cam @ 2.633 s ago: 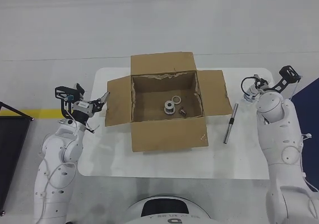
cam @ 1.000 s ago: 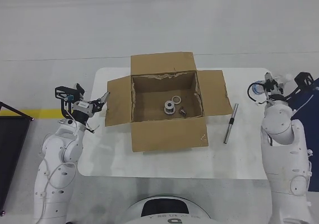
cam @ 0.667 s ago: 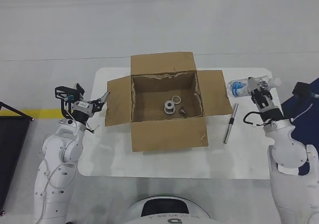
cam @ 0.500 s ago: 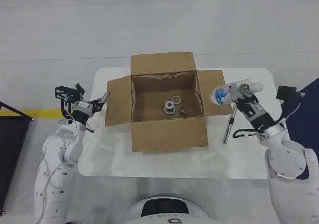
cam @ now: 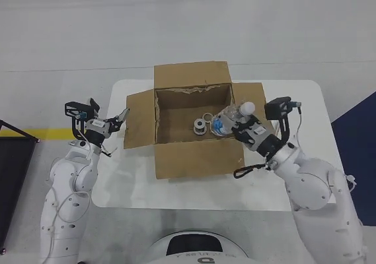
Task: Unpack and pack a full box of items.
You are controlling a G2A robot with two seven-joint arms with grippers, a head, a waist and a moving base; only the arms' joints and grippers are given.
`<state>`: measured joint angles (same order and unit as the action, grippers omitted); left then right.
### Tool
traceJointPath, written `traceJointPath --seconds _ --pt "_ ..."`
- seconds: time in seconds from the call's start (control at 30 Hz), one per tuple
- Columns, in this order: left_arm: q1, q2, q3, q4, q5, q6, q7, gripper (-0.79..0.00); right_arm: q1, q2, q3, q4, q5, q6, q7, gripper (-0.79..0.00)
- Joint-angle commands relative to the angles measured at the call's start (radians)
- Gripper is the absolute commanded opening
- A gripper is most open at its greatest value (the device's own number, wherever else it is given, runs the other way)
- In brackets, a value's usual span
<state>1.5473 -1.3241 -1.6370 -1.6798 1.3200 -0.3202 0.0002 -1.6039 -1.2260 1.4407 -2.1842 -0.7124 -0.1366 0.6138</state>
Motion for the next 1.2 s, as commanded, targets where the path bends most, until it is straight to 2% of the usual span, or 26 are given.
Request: traceJointPath --seconds 0.0,0.13,0.4,0.53,0.67,1.17 --pt "0.0 0.0 0.0 0.0 0.0 0.0 0.0 0.0 0.045 -0.003 -0.05 0.028 -0.041 0.035 0.005 -0.785" --pt "0.0 0.0 0.0 0.0 0.0 0.0 0.0 0.0 0.105 -0.01 -0.134 0.089 -0.104 0.083 0.001 -0.785" --pt "0.0 0.0 0.0 0.0 0.0 0.0 0.0 0.0 0.232 -0.022 -0.232 0.235 -0.222 0.191 0.034 -0.785" --pt "0.0 0.0 0.0 0.0 0.0 0.0 0.0 0.0 0.324 -0.033 -0.321 0.35 -0.399 0.296 0.086 -0.785" --pt "0.0 0.0 0.0 0.0 0.0 0.0 0.0 0.0 0.397 -0.054 -0.424 0.461 -0.56 0.4 0.06 -0.785" --pt "0.0 0.0 0.0 0.0 0.0 0.0 0.0 0.0 0.565 -0.12 -0.553 0.74 -0.607 0.495 0.095 -0.785"
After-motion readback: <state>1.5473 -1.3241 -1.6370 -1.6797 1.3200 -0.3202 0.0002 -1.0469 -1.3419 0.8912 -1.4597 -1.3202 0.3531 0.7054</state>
